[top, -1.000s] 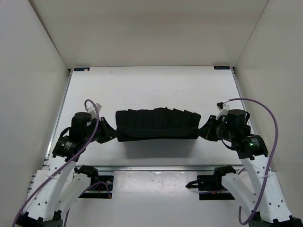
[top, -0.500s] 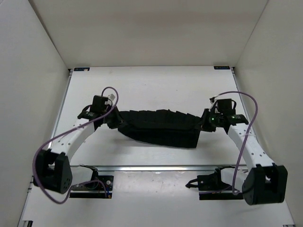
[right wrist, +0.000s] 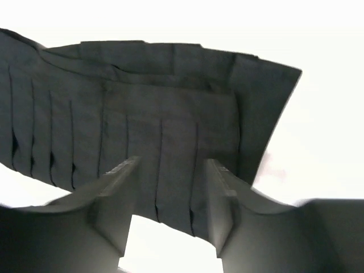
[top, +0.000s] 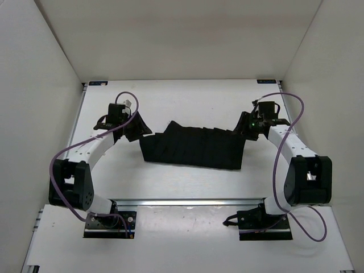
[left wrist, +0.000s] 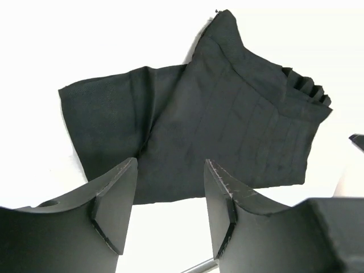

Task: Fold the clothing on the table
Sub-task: Fold the skirt

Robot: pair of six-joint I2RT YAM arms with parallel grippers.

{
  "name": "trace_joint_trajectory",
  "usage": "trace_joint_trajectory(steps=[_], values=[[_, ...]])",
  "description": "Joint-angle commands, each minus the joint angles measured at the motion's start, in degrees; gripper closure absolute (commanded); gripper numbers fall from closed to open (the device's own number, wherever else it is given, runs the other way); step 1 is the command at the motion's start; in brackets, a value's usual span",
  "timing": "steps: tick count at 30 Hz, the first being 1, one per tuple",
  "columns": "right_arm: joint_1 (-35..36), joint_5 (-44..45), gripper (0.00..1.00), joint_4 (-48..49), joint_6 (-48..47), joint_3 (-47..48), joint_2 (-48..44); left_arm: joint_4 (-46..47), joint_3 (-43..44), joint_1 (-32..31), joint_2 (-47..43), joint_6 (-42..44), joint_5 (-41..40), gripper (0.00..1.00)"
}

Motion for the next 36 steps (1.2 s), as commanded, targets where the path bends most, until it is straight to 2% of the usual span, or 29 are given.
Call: trace_joint_trajectory(steps=[1, 2, 6, 13, 23, 31, 32, 33, 35, 36], values=[[1.8, 1.4, 0.51, 5.9, -0.9, -0.3, -4.1, 2.0, -0.1, -0.4, -3.8, 3.2, -1.5, 0.39], [1.3, 1.9, 0.47, 6.0, -0.8, -1.1, -5.5, 2.4, -0.8, -1.3, -4.1, 3.8, -2.5, 0.41], [0.7, 1.8, 0.45, 6.7, -0.5, -3.4, -8.4, 5.1, -2.9, -3.1, -3.5, 7.9, -3.5, 0.51], [0.7, 2.4, 0.44, 7.1, -0.5, -6.6, -8.8, 11.4, -3.1, -5.4, 3.0, 8.0, -3.1, 0.43], [1.3, 2.4, 0.44, 7.9, -0.3, -7.3, -6.7, 12.3, -0.5, -8.6, 11.2, 8.4, -4.1, 0.43], [1.7, 2.6, 0.44, 9.9, 0.1, -8.3, -5.4, 12.1, 1.6, -10.8, 13.9, 7.9, -4.3, 0.44], [1.9, 2.8, 0.44, 10.7, 0.9, -9.0, -4.7, 11.9, 1.8, -10.9, 14.1, 8.0, -4.2, 0.56], [1.5, 3.3, 0.44, 11.4, 1.3, -9.3, -4.0, 12.2, 2.0, -10.8, 14.2, 7.7, -3.8, 0.64], [0.6, 4.3, 0.44, 14.2, 3.1, -11.1, -2.9, 12.0, 2.0, -10.7, 14.2, 7.0, -3.1, 0.92], [0.5, 3.9, 0.43, 15.2, 4.2, -11.8, -2.3, 11.9, 1.4, -10.4, 14.0, 6.8, -2.5, 0.95]])
